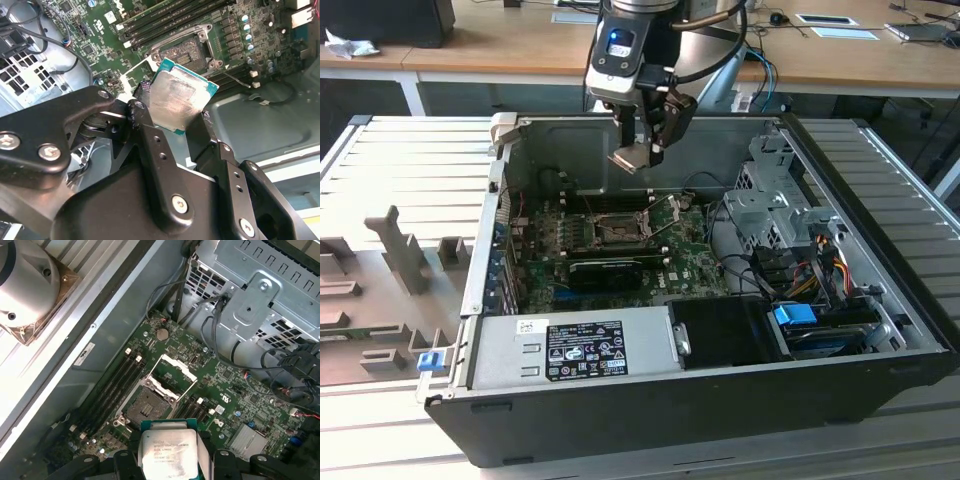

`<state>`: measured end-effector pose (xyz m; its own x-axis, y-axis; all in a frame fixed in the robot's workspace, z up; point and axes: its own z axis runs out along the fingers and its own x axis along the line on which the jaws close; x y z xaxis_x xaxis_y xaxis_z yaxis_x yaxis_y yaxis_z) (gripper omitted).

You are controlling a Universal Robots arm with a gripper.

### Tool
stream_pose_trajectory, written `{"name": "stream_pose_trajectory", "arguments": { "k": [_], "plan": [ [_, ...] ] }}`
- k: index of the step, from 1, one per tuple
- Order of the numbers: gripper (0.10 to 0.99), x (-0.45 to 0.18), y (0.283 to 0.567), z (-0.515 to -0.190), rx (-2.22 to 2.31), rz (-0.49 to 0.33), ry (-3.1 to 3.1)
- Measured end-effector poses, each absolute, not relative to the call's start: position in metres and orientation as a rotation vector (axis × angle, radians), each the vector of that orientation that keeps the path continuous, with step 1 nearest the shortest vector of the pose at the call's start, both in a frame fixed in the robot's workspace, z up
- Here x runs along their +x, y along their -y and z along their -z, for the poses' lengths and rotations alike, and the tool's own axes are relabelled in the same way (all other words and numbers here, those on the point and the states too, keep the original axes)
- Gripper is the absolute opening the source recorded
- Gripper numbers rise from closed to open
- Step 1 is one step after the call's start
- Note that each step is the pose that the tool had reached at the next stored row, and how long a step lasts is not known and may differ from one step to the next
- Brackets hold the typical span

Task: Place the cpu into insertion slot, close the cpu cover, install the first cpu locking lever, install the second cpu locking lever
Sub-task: 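Place the cpu into insertion slot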

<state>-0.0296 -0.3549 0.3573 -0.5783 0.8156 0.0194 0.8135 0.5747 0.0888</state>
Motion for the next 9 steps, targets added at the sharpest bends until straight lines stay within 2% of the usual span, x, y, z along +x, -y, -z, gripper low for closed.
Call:
{"name": "stream_pose_trajectory", "arguments": {
  "k": [9],
  "plan": [
    [0.529,-0.0296,0.3549,-0.3566,1.513,-0.136,-2.720]
  ]
}}
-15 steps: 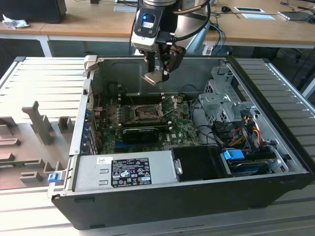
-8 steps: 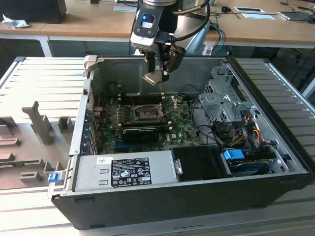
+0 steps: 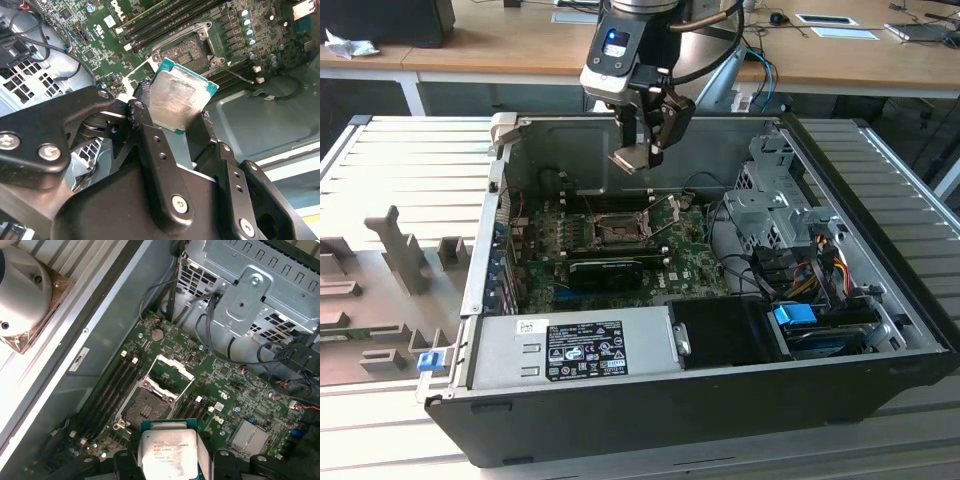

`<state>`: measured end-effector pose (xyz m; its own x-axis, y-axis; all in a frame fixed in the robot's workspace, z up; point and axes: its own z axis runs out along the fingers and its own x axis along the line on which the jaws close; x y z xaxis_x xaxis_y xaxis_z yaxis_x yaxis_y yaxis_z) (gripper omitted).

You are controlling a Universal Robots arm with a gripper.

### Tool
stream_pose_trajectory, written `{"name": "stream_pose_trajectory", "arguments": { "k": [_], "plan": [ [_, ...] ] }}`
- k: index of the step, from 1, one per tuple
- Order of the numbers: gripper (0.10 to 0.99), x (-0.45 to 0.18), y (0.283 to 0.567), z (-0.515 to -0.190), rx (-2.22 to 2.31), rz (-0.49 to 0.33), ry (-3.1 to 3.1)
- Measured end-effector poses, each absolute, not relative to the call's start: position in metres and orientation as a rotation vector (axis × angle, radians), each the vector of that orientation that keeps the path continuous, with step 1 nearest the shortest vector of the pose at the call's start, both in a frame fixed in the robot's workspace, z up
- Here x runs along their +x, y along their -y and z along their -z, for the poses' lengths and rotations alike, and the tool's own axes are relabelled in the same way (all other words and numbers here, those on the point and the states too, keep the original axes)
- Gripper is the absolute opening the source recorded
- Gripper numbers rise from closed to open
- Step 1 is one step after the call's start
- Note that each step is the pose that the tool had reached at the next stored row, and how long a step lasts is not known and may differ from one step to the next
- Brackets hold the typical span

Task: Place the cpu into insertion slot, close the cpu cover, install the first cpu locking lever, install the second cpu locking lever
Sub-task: 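Place the cpu into insertion slot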

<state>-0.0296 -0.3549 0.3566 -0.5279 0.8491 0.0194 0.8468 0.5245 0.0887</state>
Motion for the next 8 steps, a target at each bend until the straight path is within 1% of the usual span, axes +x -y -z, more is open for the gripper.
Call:
{"name": "stream_pose_trajectory", "arguments": {
  "k": [8],
  "plan": [
    [0.529,-0.0296,0.3549,-0.3560,1.615,-0.134,-2.657]
  ]
}}
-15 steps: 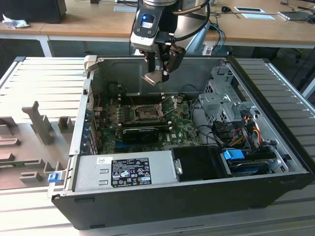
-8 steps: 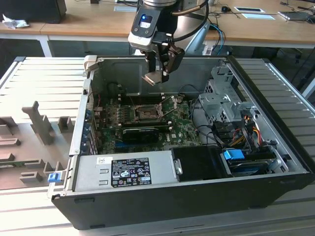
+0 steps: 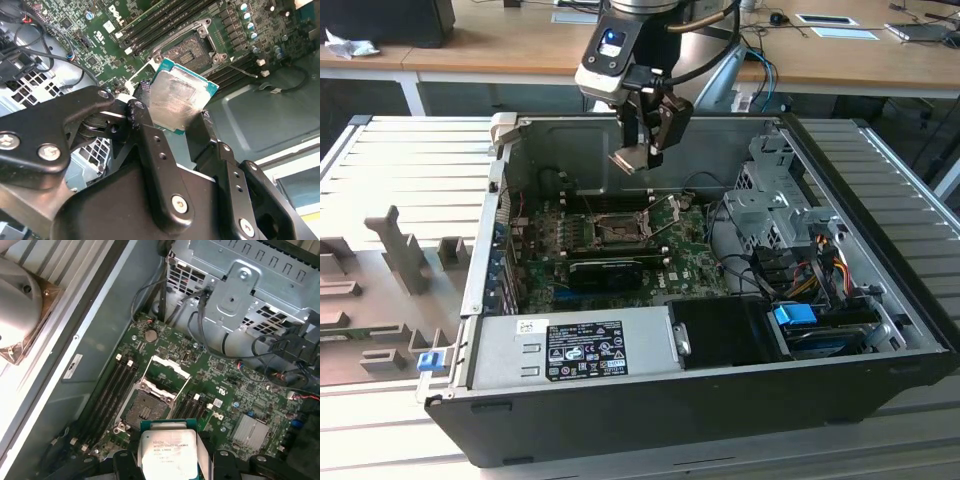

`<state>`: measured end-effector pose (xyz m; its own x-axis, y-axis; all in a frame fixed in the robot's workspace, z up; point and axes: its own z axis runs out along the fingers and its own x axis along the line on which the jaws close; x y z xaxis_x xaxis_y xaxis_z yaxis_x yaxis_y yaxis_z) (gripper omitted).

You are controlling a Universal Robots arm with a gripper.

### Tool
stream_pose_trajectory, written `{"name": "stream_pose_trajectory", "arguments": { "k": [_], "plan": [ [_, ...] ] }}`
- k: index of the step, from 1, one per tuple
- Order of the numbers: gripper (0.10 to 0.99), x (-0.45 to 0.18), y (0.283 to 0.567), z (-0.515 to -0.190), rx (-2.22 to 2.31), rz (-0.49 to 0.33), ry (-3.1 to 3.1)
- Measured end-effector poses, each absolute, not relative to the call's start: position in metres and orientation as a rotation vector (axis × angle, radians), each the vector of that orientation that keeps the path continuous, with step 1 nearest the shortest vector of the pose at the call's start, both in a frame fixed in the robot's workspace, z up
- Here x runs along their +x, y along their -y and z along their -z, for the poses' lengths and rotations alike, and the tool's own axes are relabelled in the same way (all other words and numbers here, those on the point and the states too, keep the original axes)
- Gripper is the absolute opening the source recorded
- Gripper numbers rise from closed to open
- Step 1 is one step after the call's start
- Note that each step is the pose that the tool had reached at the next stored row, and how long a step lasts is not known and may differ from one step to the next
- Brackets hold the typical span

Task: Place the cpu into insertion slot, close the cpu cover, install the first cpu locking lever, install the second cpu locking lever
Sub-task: 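Place the cpu into insertion slot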

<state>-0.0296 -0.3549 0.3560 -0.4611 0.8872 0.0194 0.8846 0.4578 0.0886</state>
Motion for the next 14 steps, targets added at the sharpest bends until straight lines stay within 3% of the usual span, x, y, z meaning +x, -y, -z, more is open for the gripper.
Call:
{"name": "stream_pose_trajectory", "arguments": {
  "k": [14],
  "plan": [
    [0.529,-0.0296,0.3549,-0.3553,1.788,-0.130,-2.537]
  ]
}}
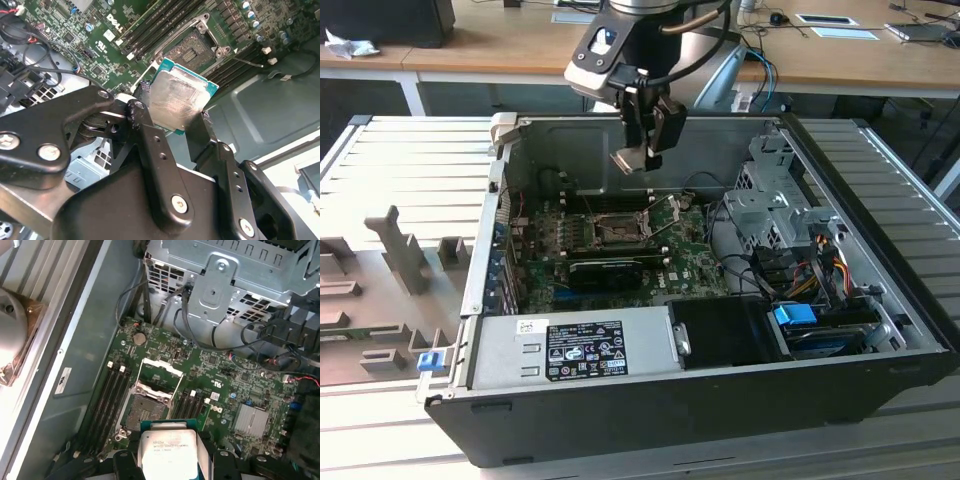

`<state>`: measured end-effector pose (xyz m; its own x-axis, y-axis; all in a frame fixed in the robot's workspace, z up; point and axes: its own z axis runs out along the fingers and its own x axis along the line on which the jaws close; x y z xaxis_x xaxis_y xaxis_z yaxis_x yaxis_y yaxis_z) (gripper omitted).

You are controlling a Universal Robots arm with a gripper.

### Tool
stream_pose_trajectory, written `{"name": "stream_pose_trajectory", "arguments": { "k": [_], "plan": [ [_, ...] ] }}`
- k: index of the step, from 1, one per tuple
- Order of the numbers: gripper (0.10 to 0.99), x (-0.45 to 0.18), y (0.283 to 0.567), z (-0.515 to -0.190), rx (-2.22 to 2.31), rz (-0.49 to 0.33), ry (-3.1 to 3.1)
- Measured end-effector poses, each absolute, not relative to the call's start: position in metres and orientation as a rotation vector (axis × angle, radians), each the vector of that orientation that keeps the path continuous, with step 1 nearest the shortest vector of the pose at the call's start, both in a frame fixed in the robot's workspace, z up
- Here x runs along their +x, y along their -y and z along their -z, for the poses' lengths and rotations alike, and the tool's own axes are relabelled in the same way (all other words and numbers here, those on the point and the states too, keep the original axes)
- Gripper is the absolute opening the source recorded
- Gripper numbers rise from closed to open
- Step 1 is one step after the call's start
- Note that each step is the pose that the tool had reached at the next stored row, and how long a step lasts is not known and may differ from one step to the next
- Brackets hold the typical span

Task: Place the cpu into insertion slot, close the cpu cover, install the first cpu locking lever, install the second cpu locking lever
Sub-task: 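Place the cpu into insertion slot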

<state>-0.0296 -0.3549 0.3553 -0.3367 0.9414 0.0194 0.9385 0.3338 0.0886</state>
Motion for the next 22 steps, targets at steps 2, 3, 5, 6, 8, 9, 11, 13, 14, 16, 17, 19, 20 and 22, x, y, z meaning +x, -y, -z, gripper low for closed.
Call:
{"name": "stream_pose_trajectory", "arguments": {
  "k": [2,3,5,6,8,9,11,13,14,16,17,19,20,22],
  "plan": [
    [0.529,-0.0296,0.3549,-0.3552,1.807,-0.130,-2.523],
    [0.529,-0.0296,0.3549,-0.3552,1.815,-0.129,-2.516],
    [0.529,-0.0296,0.3549,-0.3551,1.834,-0.129,-2.502],
    [0.529,-0.0296,0.3549,-0.3550,1.843,-0.129,-2.495],
    [0.529,-0.0296,0.3549,-0.3549,1.870,-0.128,-2.474],
    [0.529,-0.0296,0.3549,-0.3549,1.878,-0.128,-2.467],
    [0.529,-0.0296,0.3549,-0.3547,1.903,-0.127,-2.447],
    [0.529,-0.0296,0.3549,-0.3546,1.925,-0.126,-2.429],
    [0.529,-0.0296,0.3549,-0.3546,1.933,-0.126,-2.422],
    [0.529,-0.0296,0.3549,-0.3545,1.960,-0.125,-2.399],
    [0.529,-0.0296,0.3549,-0.3544,1.968,-0.125,-2.392],
    [0.529,-0.0296,0.3549,-0.3543,1.997,-0.124,-2.366],
    [0.529,-0.0296,0.3549,-0.3542,2.006,-0.124,-2.359],
    [0.529,-0.0296,0.3549,-0.3541,2.031,-0.123,-2.336]
  ]
}}
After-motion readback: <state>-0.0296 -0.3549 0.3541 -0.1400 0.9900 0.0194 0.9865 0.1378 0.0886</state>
